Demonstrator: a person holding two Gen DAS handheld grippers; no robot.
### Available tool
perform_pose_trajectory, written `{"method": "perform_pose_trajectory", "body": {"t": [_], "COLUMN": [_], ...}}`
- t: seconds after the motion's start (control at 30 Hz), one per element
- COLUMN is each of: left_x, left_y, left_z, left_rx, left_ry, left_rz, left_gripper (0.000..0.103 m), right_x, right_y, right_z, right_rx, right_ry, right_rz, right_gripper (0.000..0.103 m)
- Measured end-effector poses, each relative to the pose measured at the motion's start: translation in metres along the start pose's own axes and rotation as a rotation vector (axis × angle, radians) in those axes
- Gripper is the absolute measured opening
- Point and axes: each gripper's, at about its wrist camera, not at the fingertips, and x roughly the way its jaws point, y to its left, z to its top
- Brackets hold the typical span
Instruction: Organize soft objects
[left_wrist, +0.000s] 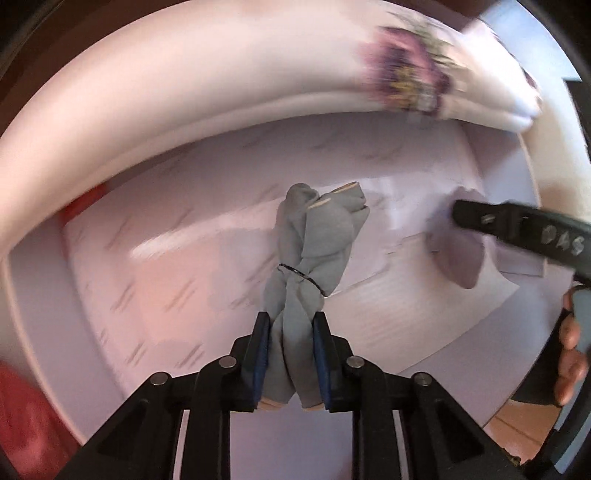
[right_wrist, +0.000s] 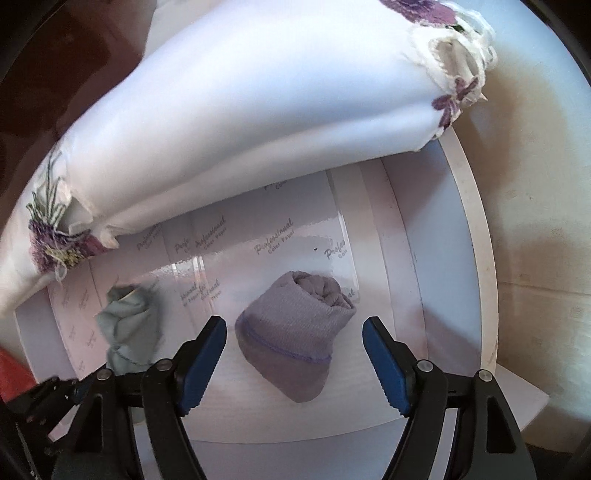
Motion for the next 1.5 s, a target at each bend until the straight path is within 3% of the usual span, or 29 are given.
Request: {"method": "perform_pose_trajectory", "body": {"t": [0.13,0.23,0.33,0.5,0.93,1.07,1.13,1.17,1.23,1.33,1.5], "left_x": [0.002,0.005,0.012,0.020,0.024,0.023,0.019,0.019,0.019,0.016,0.015], "left_y": [0.015,0.028,0.031,0.051,0.063,0.063,0.063,0.063,0.063,0.062,0.063], "left_z": [-0.009,-0.015,-0.015,-0.023,-0.022,-0.022,-0.023,-0.023,-0.024,-0.023,-0.024], "left_rx": [-0.083,-0.150,-0.193,-0.259,-0.270,-0.269,-0.271,-0.270,-0.271,-0.272,-0.271], "left_ry": [0.014,0.009,-0.004,-0.005,0.004,0.004,0.013,0.012,0.011,0.011,0.010], "left_rz": [0.039,0.025,-0.001,-0.077,-0.092,-0.089,-0.096,-0.096,-0.098,-0.099,-0.098], "left_gripper": [0.022,0.022,0.024,0.025,0.029,0.029,0.029,0.029,0.029,0.030,0.030], "right_x": [-0.010,-0.016,-0.019,-0.009,0.002,0.008,0.013,0.017,0.018,0.015,0.019], "right_y": [-0.011,-0.020,-0.027,-0.026,-0.008,0.006,0.014,0.019,0.025,0.038,0.052], "right_z": [0.005,0.008,0.008,0.002,-0.001,-0.005,-0.009,-0.011,-0.014,-0.025,-0.032], "right_rx": [0.043,0.068,0.076,0.031,-0.084,-0.151,-0.180,-0.198,-0.225,-0.263,-0.292], "right_ry": [-0.007,0.001,0.026,0.074,0.089,0.099,0.111,0.117,0.113,0.123,0.146], "right_rz": [0.051,0.078,0.094,0.049,-0.031,-0.069,-0.079,-0.089,-0.099,-0.008,0.044], "right_gripper": [0.079,0.080,0.088,0.088,0.088,0.075,0.065,0.053,0.052,0.051,0.054]}}
